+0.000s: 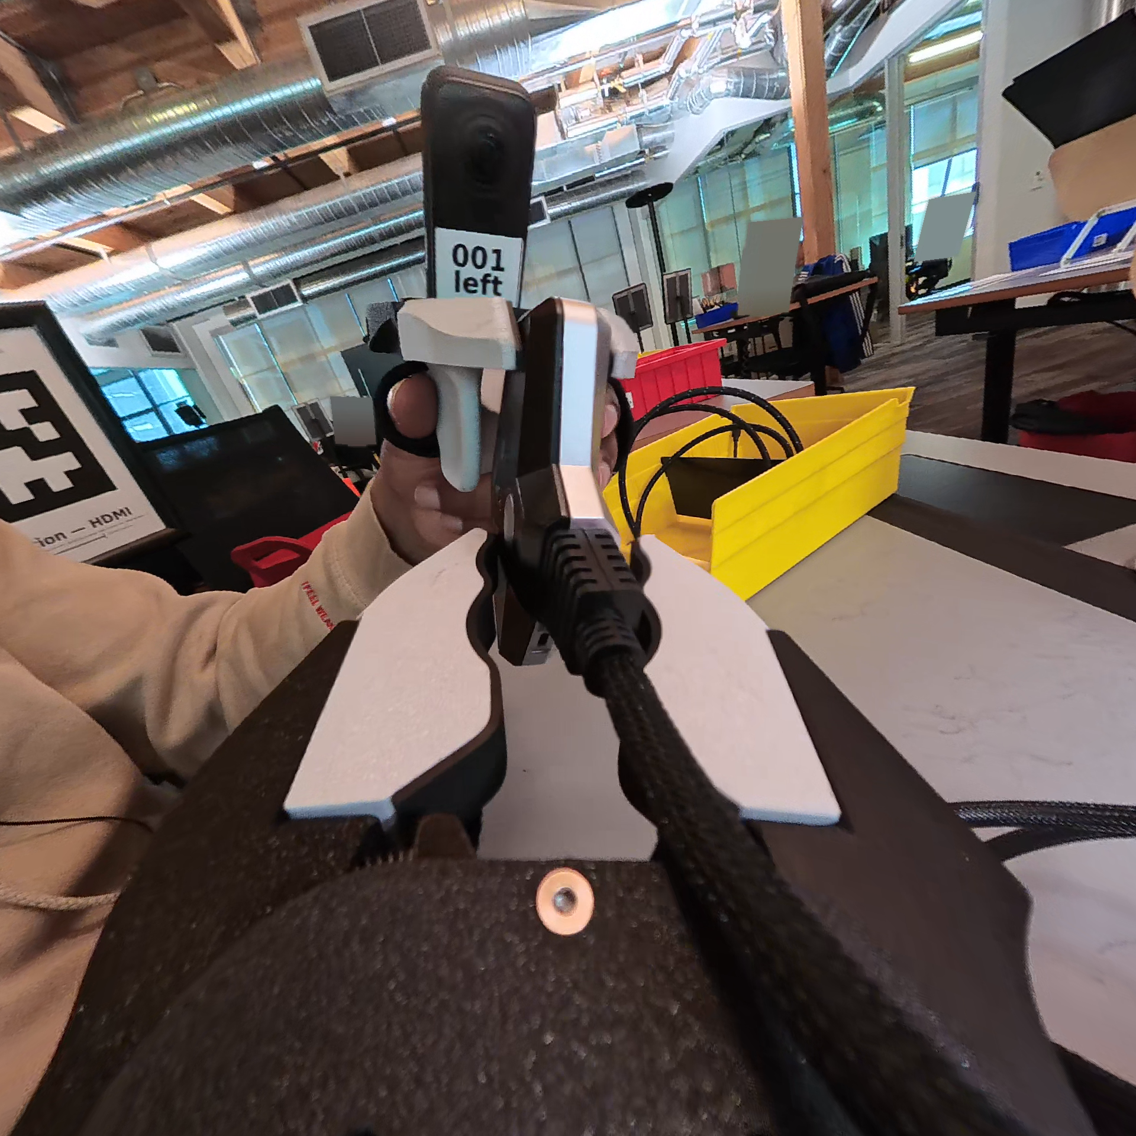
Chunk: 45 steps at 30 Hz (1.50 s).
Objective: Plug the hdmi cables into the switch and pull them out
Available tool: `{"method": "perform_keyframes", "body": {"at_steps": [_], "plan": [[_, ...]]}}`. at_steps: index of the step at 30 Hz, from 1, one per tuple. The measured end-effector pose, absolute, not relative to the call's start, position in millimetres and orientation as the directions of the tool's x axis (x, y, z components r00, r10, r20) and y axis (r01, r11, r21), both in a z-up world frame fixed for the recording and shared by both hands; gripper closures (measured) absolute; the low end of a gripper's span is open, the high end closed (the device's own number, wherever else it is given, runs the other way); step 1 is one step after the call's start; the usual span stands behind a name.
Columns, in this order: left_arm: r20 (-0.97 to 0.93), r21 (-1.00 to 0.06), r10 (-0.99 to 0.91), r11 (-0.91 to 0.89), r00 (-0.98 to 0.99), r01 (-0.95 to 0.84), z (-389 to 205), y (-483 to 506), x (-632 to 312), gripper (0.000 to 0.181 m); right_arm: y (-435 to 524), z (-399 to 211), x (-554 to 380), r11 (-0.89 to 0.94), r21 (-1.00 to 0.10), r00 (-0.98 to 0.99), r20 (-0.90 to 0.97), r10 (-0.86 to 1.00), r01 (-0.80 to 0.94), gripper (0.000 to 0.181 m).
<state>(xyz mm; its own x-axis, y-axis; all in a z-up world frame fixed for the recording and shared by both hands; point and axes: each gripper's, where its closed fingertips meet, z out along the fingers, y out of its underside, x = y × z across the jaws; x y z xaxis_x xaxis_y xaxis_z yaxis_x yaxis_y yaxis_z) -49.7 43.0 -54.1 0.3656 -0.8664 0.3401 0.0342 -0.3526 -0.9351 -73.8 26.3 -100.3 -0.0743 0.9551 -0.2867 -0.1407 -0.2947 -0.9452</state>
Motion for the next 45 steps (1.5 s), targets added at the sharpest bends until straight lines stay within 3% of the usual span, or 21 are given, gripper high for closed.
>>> {"method": "perform_keyframes", "body": {"at_steps": [16, 24, 29, 33, 37, 42, 43, 44, 45], "plan": [[0.377, -0.926, -0.867, -0.342, 0.326, 0.16, -46, 43, -42, 0.159, 13, -87, -62, -0.339, -0.919, -0.213, -0.297, 0.931, -0.201, 0.157], [0.198, -0.979, -0.84, -0.143, 0.504, 0.146, -16, 49, -99, 0.15, 16, -81, -53, -0.299, -0.932, -0.194, -0.261, 0.946, -0.204, 0.158], [0.103, -0.989, -0.665, -0.144, 0.74, 0.008, -24, 69, -176, 0.146, 21, -79, -48, -0.285, -0.938, -0.172, -0.253, 0.952, -0.197, 0.158], [-0.018, -0.975, -0.324, -0.205, 0.946, -0.089, -36, 84, -270, 0.147, 23, -83, -46, -0.291, -0.94, -0.168, -0.263, 0.95, -0.179, 0.157], [-0.105, -0.94, -0.029, -0.325, 0.994, -0.108, -53, 81, -343, 0.142, 26, -93, -52, -0.31, -0.938, -0.158, -0.286, 0.945, -0.156, 0.157], [-0.169, -0.846, 0.021, -0.516, 0.985, -0.134, -101, 87, -368, 0.142, 25, -102, -57, -0.307, -0.944, -0.141, -0.29, 0.947, -0.123, 0.157], [-0.193, -0.823, 0.016, -0.547, 0.981, -0.153, -111, 89, -370, 0.147, 25, -103, -58, -0.306, -0.945, -0.138, -0.289, 0.947, -0.119, 0.157], [-0.217, -0.81, 0.007, -0.56, 0.976, -0.176, -118, 92, -371, 0.165, 25, -103, -58, -0.304, -0.945, -0.137, -0.288, 0.948, -0.117, 0.157], [-0.236, -0.81, -0.005, -0.551, 0.972, -0.2, -120, 94, -370, 0.167, 25, -104, -58, -0.303, -0.946, -0.136, -0.287, 0.948, -0.116, 0.157]]}}
